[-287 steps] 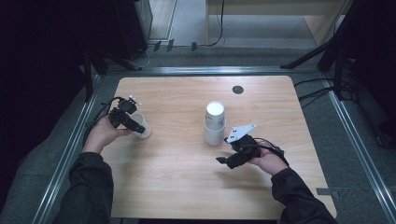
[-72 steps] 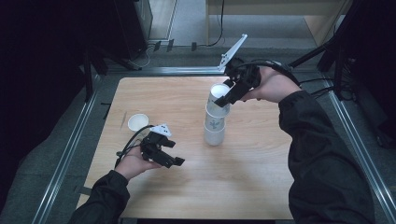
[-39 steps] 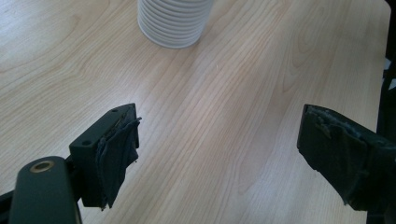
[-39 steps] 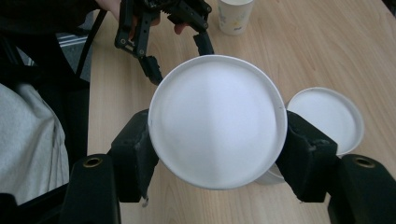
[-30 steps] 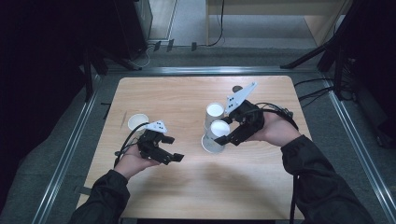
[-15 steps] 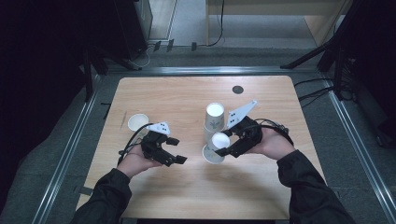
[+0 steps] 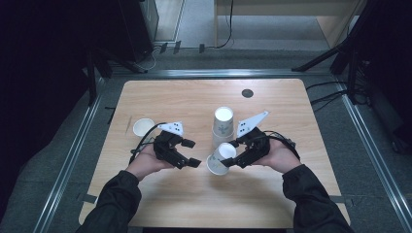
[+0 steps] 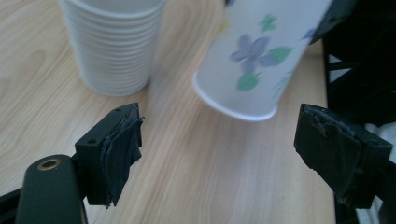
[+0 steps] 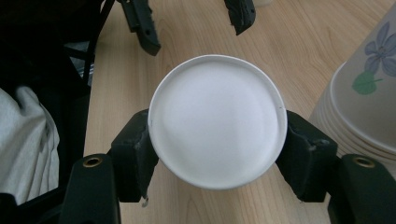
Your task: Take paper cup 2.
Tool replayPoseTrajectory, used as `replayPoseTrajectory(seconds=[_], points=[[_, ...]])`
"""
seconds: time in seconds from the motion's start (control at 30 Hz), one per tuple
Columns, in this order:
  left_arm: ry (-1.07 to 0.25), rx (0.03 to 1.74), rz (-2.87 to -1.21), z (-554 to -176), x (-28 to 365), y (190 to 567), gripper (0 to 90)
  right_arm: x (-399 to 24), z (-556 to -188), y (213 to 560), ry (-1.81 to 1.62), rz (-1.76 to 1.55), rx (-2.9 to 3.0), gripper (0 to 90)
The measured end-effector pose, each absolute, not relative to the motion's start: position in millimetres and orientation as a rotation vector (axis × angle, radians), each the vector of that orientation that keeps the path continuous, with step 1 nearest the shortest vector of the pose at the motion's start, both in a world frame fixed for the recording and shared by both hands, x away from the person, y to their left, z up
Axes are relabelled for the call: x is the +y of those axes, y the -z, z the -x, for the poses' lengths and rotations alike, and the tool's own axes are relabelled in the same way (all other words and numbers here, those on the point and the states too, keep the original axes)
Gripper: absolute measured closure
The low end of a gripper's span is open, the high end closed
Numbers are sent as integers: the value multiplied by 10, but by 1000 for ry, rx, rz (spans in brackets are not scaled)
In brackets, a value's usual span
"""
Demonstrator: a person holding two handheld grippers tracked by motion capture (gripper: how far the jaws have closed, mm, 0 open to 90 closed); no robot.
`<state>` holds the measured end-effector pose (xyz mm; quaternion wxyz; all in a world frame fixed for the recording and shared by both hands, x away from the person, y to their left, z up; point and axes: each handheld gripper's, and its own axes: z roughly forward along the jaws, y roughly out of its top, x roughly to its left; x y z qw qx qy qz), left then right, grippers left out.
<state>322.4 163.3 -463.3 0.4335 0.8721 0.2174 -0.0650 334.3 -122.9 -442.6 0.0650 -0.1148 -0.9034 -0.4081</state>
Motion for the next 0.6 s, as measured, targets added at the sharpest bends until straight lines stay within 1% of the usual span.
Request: replayPoseTrajectory(seconds=[0.2,0.4,0.6], points=[[173,469,-2171,-3157,1530,4626,153,-1214,-3352,4431,1276,360,-2691,352],[184,424,-2171,-3172,1453,4650,153,-1200,-3333,4445,1305,356,-2658,352],[184,431,-2162,-3180,1428,4703,153,-1201,-3314,4474,1317,364,-2628,352]])
